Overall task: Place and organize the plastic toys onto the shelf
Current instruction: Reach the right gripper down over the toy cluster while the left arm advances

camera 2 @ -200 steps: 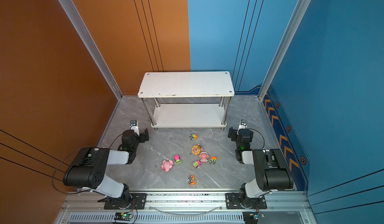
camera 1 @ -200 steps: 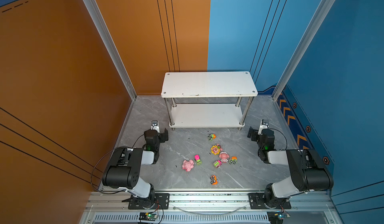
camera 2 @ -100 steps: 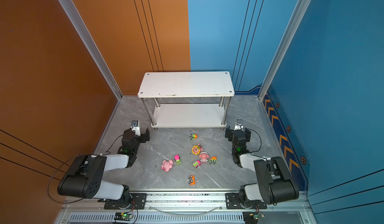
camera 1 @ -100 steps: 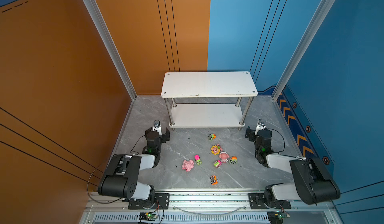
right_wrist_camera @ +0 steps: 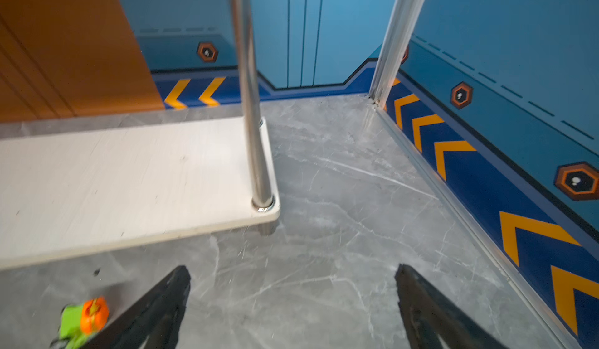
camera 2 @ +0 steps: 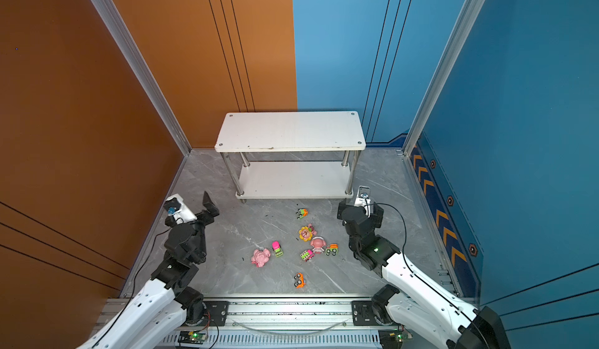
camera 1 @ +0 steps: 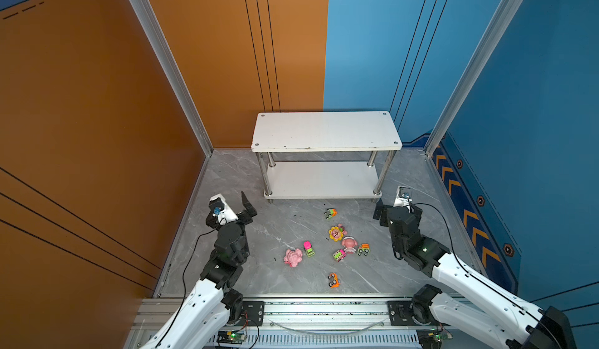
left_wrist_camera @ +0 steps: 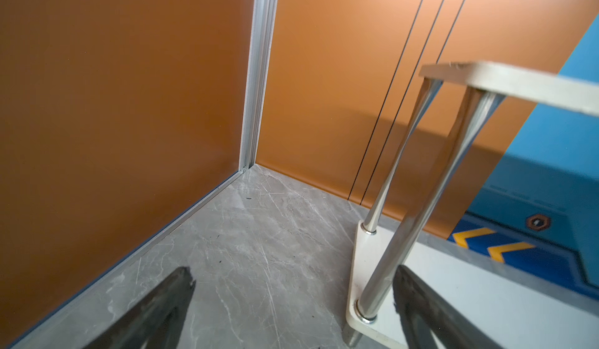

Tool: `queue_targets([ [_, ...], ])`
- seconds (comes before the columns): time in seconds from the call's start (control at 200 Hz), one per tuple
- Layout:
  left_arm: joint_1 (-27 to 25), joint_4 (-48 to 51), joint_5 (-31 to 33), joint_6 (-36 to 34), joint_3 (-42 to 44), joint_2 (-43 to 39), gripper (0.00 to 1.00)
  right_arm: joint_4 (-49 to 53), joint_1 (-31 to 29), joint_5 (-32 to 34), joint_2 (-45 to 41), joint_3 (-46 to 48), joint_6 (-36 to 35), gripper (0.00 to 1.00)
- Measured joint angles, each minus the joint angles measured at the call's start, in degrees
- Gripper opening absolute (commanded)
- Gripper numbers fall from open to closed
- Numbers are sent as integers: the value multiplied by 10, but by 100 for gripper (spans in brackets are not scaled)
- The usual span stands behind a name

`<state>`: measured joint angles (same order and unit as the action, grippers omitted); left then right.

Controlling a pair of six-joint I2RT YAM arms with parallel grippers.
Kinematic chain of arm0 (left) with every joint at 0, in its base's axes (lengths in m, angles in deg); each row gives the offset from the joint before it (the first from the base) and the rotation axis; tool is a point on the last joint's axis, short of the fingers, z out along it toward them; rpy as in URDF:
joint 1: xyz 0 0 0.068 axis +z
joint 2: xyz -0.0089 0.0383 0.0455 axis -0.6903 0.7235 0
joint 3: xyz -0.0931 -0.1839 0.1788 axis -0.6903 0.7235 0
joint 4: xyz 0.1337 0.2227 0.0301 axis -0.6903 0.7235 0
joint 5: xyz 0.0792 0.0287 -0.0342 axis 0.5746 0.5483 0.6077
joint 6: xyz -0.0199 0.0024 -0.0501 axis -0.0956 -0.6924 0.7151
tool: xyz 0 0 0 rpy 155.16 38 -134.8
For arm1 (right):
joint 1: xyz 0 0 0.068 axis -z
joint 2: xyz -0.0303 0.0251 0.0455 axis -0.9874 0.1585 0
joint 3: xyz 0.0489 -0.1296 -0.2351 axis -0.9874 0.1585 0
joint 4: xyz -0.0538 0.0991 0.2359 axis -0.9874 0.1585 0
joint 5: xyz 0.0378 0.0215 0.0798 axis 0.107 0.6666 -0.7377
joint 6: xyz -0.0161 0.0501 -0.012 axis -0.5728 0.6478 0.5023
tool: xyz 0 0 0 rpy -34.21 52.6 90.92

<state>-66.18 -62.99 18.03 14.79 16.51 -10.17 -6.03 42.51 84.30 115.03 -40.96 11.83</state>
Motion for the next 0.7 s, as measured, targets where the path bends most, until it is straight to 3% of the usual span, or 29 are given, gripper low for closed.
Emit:
queue_targets([
  [0.155,1,131,-58,64,-9,-45,97,67,-121,-10,85,-36,17,82],
  [0.265,-6,201,-113,86,-11,-44,98,76,-187,-55,167,-61,17,74],
  [0.426,-73,278,-140,90,-20,-40,98,69,-278,-141,264,-119,-16,66],
  [0.526,-116,308,-129,89,-21,-41,100,58,-312,-203,304,-162,-32,60],
  [0.626,-128,324,-128,90,-21,-47,98,45,-322,-259,337,-194,-46,53],
  [0.701,-128,319,-130,90,-16,-59,98,40,-323,-289,352,-205,-51,41],
])
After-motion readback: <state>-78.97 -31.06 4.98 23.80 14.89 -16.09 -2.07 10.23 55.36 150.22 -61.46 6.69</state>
